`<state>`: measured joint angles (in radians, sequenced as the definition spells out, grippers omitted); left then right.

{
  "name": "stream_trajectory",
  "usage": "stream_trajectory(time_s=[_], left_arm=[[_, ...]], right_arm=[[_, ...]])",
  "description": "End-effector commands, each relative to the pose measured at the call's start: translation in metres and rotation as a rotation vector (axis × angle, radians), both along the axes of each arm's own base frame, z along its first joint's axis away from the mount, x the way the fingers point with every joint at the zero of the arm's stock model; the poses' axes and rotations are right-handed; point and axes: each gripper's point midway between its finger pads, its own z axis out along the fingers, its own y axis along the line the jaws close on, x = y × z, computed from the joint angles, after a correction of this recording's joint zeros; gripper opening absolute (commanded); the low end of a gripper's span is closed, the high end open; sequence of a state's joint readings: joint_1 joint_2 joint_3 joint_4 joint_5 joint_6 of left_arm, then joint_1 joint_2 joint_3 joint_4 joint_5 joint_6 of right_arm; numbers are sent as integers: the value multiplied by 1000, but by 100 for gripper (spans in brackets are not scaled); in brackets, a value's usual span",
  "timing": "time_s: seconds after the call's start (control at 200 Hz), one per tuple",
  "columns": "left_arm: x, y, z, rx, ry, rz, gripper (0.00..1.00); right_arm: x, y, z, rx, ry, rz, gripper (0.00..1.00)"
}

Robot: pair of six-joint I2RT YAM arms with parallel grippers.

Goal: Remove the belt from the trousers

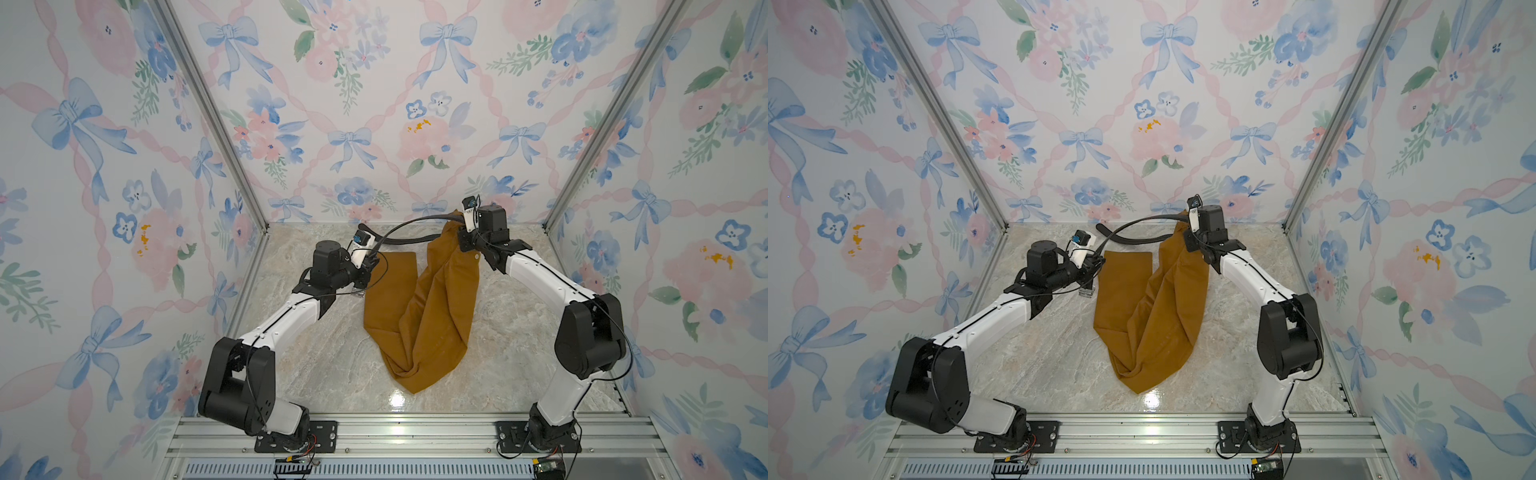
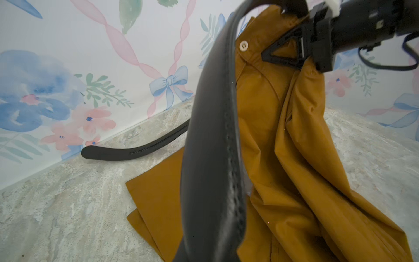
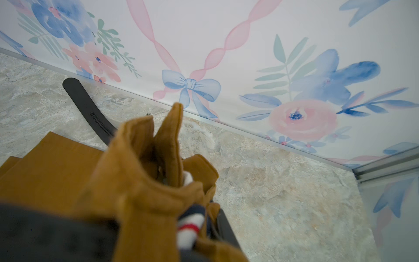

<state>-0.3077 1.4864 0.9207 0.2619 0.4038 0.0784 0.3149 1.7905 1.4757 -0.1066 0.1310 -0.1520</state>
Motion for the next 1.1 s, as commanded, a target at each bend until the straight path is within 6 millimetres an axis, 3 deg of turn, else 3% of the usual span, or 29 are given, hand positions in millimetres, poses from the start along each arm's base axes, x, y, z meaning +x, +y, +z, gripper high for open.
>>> stream_trajectory(time_s=[0.0,0.05,0.125,0.275,0.285,0.39,0.52,0.6,0.805,0.995,1.095], left_arm=[[22,-9,28,-56,-152,42,27],[27,-12,27,-55,-152,36,43],[29,-10,38,-42,-188,43,57],[24,2,73,-9,-303,85,74],[24,2,75,-8,-309,86,75],[17,-10,95,-41,-338,37,75],[1,-51,132,-89,-394,-80,76],[-3,-80,142,-61,-415,-144,77],[2,-129,140,-28,-377,-265,79],[3,-141,124,-40,-316,-310,75],[8,-141,112,-1,-293,-301,63]], right_arm=[[-4,6,91,-17,-274,21,8],[-6,10,98,-35,-296,46,8],[-11,17,104,-69,-321,91,8],[-18,31,101,-144,-334,155,8],[-23,30,110,-143,-353,155,8],[-35,42,111,-200,-374,187,9],[-45,56,102,-250,-369,226,11],[-48,62,98,-278,-356,241,11],[-51,71,95,-304,-350,251,15],[-49,69,90,-315,-339,236,15],[-50,68,92,-305,-349,228,18]])
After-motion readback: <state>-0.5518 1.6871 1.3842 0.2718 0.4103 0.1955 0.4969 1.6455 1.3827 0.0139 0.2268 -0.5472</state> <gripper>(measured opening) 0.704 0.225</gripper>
